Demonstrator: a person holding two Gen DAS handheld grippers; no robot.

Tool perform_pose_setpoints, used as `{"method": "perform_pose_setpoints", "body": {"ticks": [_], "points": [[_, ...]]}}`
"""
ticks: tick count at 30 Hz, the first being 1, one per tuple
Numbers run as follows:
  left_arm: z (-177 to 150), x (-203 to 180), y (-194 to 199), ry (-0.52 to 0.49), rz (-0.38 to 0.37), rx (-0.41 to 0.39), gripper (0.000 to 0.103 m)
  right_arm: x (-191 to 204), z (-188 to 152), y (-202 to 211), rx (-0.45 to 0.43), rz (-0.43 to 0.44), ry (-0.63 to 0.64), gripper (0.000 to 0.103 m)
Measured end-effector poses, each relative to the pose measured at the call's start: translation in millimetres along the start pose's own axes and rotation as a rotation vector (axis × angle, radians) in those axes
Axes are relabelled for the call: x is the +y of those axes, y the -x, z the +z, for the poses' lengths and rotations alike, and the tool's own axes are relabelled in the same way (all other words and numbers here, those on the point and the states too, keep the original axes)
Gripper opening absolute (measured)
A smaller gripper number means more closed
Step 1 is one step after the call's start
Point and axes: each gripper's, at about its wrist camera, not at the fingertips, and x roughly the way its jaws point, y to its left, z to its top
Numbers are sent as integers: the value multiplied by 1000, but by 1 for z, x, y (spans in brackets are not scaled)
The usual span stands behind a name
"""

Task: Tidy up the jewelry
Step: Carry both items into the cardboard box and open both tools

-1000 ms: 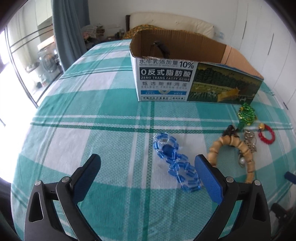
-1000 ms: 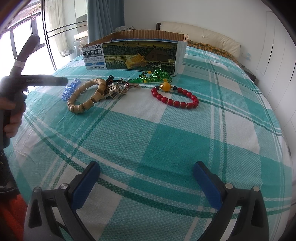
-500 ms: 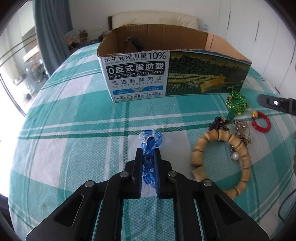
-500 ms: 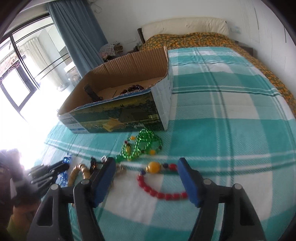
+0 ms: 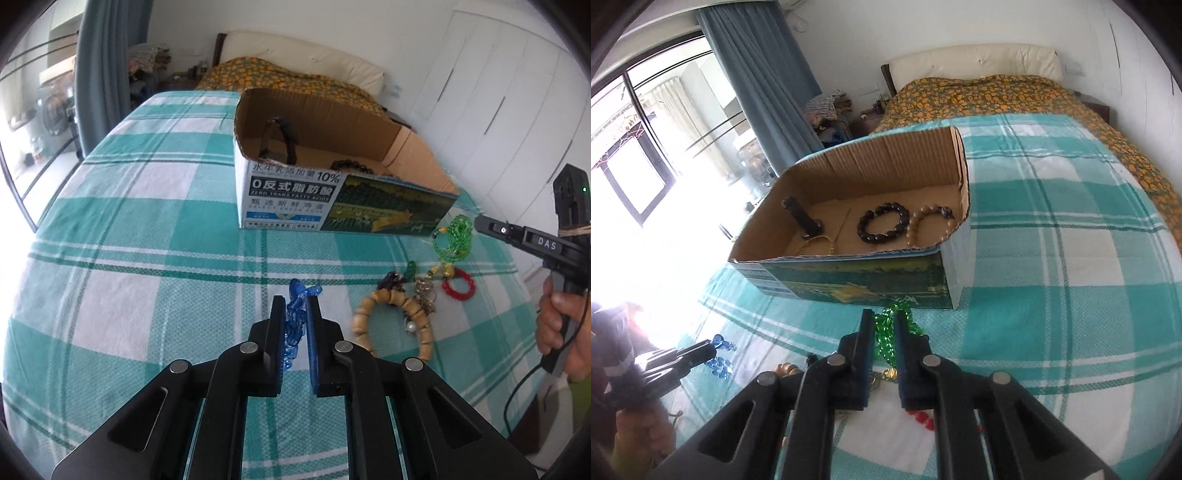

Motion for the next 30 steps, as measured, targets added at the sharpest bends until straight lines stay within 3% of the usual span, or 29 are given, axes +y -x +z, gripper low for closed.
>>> {"method": "perform_pose_setpoints", "body": {"ticks": [6,10,11,13,15,18,19,21,26,30], "points": [[3,-7,28,-24,-30,-26,9,24,4,41,-34,24,61,1],[5,-2,32,-18,-18,-34,9,25,-3,24,52,-45,107,5],[3,-1,32,-11,-20,-33,9,21,-7,14,76,-50,99,9],[0,1,32,-1,-22,-26,9,16,-16,-2,93,-71,112,51],[-4,1,29,5,-25,-14,9,20,-24,-18,93,-113,159,57],[-8,2,23,16,-25,9,9,25,-28,-48,126,-135,223,56],[-9,2,21,19,-24,17,9,24,-29,-60,165,-155,242,47],[-9,3,18,18,-16,27,9,18,-29,-70,211,-172,223,11],[-5,4,27,9,-16,23,9,27,-17,-10,119,-57,185,11],[12,-2,35,5,-58,14,9,45,0,38,55,6,194,11]]}}
